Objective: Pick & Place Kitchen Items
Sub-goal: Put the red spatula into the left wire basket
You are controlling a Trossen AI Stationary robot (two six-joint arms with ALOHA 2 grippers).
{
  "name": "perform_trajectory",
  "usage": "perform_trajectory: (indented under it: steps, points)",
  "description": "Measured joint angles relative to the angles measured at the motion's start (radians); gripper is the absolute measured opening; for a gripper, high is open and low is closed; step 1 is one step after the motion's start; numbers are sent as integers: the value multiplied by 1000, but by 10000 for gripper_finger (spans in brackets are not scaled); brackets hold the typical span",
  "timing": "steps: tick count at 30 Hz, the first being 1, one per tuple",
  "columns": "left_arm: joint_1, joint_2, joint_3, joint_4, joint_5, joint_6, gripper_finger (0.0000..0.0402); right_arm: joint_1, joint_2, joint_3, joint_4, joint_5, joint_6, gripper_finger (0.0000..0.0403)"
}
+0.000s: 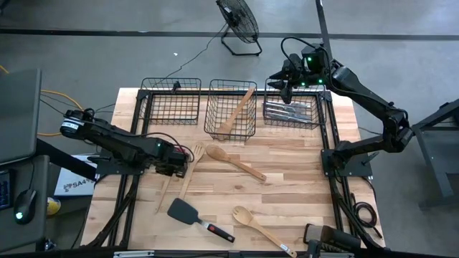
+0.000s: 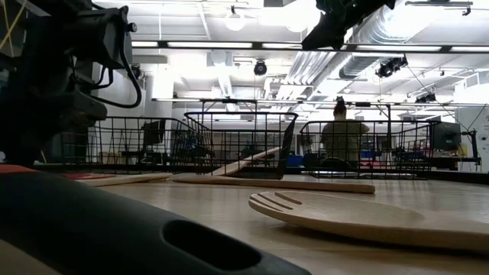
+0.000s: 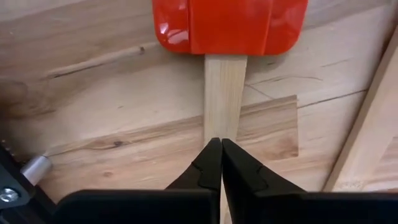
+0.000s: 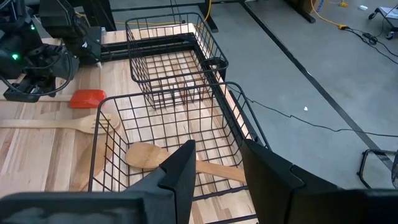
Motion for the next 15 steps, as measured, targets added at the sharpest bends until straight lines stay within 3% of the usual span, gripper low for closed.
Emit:
perform_trajectory:
  steps: [9,15]
  points:
    - [0,0,44,-10,-20,32,24,0,0,0,0,0,-1,123]
    - [0,0,63,-17,-72,30,113,0,0,0,0,-1,-5,123]
